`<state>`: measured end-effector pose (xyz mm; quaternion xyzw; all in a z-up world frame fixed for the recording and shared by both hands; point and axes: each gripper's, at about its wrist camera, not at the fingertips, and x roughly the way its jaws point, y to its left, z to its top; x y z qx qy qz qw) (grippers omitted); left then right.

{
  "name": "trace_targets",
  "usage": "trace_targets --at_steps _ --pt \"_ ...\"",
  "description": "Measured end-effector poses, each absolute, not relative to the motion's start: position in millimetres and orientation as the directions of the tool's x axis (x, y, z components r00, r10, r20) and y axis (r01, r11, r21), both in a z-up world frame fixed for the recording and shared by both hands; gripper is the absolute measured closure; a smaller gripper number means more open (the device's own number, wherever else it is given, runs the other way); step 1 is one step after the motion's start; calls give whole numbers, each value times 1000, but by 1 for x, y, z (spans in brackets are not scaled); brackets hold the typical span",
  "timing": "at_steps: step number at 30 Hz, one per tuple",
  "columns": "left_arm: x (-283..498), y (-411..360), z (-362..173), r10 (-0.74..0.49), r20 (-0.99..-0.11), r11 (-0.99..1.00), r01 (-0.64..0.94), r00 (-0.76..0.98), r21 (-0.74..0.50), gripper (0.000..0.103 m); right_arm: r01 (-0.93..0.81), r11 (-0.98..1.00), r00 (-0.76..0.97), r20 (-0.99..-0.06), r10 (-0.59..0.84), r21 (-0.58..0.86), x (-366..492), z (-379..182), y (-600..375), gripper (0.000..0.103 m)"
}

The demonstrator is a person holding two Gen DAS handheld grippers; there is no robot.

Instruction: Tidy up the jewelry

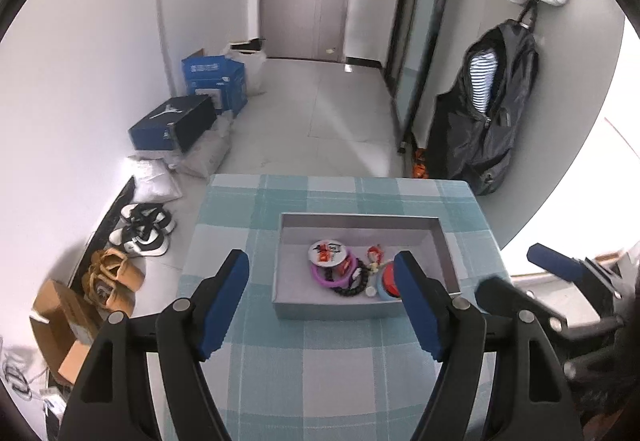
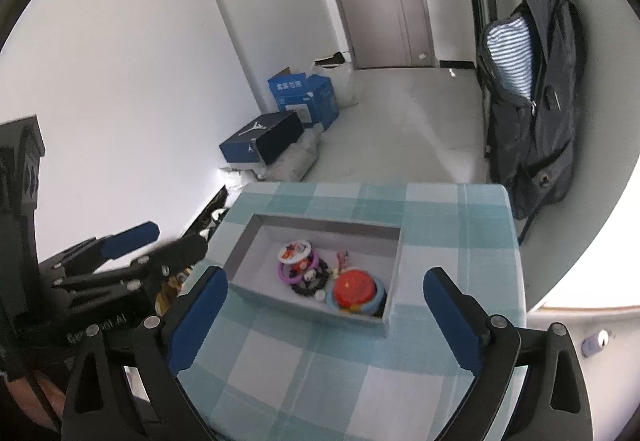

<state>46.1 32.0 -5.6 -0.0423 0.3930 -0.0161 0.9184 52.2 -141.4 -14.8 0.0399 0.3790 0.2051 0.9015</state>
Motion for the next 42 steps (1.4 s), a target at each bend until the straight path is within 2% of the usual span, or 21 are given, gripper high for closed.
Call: trace_targets --at_steps 9,16,42 --pt "40 24 -8 -54 -713 997 -3 700 -79 32 -347 912 664 -630 403 218 45 -11 -146 3" --pt "40 27 -6 -57 -708 996 -8 704 -88 32 -316 914 633 -661 402 253 56 -20 -153 3" --pt "41 24 -8 -65 -707 996 5 704 -87 32 -331 910 635 -655 409 248 55 -18 -152 3"
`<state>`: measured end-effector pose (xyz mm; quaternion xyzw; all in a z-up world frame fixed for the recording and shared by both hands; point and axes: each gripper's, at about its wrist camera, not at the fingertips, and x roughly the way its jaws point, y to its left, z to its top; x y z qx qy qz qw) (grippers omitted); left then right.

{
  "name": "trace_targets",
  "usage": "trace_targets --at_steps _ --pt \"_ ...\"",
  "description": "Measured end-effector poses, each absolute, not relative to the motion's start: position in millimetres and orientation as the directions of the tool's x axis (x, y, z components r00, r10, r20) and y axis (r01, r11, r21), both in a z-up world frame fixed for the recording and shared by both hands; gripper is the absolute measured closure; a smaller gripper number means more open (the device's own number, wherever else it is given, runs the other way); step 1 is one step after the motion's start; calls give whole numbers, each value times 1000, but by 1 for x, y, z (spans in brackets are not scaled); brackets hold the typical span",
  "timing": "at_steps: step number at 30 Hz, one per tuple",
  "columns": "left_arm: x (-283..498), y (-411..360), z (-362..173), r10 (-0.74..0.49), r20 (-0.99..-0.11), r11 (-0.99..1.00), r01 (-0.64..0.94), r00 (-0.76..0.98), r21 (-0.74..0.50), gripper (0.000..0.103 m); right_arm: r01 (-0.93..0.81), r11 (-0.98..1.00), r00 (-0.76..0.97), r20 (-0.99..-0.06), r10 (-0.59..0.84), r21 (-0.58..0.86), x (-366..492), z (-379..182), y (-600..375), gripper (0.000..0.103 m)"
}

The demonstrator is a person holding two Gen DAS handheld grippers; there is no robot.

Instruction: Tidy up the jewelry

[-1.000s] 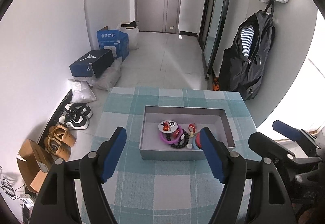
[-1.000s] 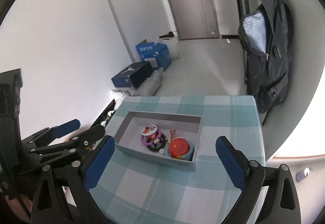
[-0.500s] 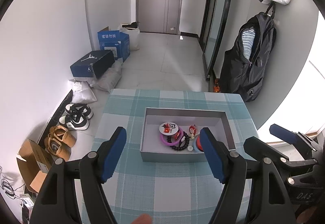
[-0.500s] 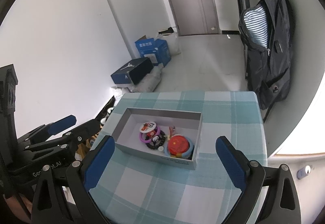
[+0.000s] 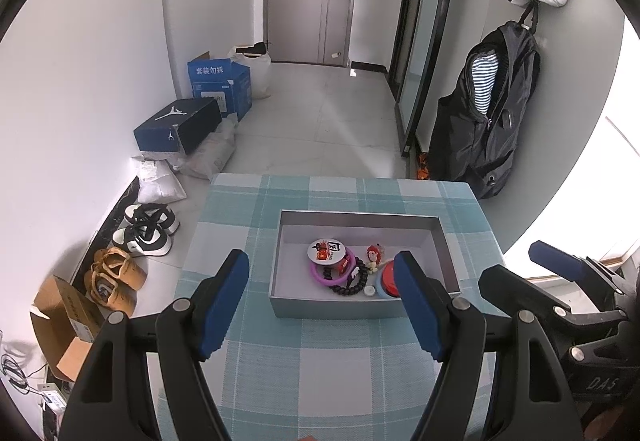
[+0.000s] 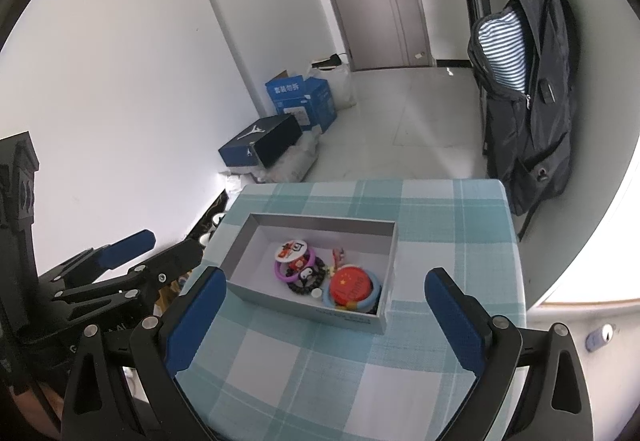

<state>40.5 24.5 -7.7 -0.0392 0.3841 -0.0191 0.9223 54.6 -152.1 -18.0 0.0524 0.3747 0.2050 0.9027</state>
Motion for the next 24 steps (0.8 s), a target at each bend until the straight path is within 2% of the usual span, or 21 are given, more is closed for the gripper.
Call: trace_targets --at_steps 24 --pt "41 25 -7 -66 -707 996 6 704 -87 32 -329 911 633 -658 408 248 56 -18 -153 2"
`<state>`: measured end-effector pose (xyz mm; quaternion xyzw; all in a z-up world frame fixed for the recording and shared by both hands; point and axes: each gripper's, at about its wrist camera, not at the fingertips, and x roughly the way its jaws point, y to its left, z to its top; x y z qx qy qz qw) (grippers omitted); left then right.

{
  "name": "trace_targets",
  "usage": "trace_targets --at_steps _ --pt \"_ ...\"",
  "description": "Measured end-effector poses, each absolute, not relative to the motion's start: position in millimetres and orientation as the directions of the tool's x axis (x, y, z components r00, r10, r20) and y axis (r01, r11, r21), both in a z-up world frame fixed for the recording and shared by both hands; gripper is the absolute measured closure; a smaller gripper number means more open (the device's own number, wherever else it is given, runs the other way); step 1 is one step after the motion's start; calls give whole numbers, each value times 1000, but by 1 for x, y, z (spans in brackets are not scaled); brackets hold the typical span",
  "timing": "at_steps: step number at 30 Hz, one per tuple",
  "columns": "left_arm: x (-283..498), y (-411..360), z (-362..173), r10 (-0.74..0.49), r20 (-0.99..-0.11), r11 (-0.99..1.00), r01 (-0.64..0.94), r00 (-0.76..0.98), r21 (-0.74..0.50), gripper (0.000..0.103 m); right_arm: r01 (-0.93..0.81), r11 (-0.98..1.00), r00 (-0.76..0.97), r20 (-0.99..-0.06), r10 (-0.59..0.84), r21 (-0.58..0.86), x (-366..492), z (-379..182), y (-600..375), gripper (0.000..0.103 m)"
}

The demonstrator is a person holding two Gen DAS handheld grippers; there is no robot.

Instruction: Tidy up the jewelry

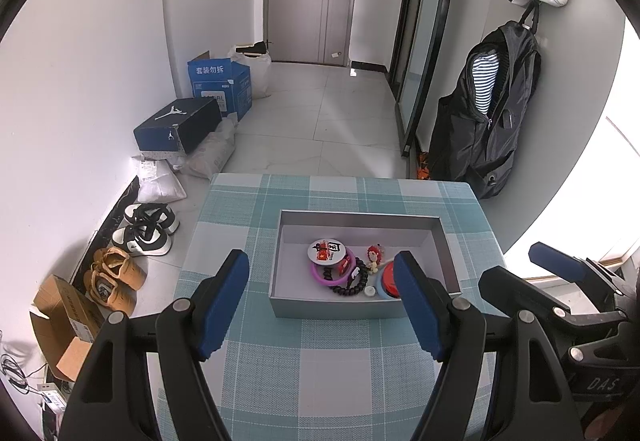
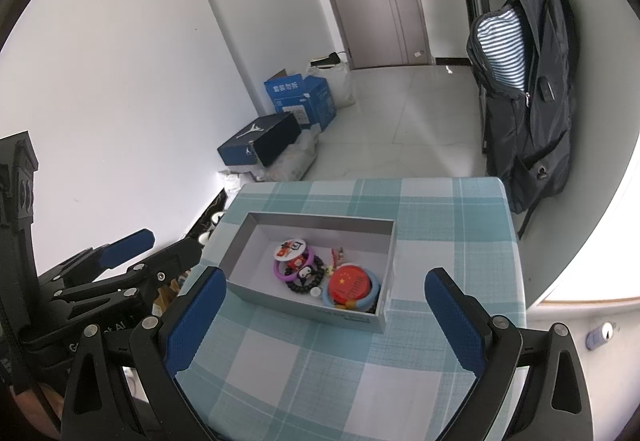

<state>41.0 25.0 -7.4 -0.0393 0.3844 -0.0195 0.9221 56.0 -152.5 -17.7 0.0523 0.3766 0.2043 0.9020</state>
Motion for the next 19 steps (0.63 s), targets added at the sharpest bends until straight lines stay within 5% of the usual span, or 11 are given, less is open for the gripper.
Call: trace_targets --at_steps 19 --pt "40 19 -8 -79 -704 996 23 706 -89 32 -326 912 632 -660 406 250 56 -19 -153 2"
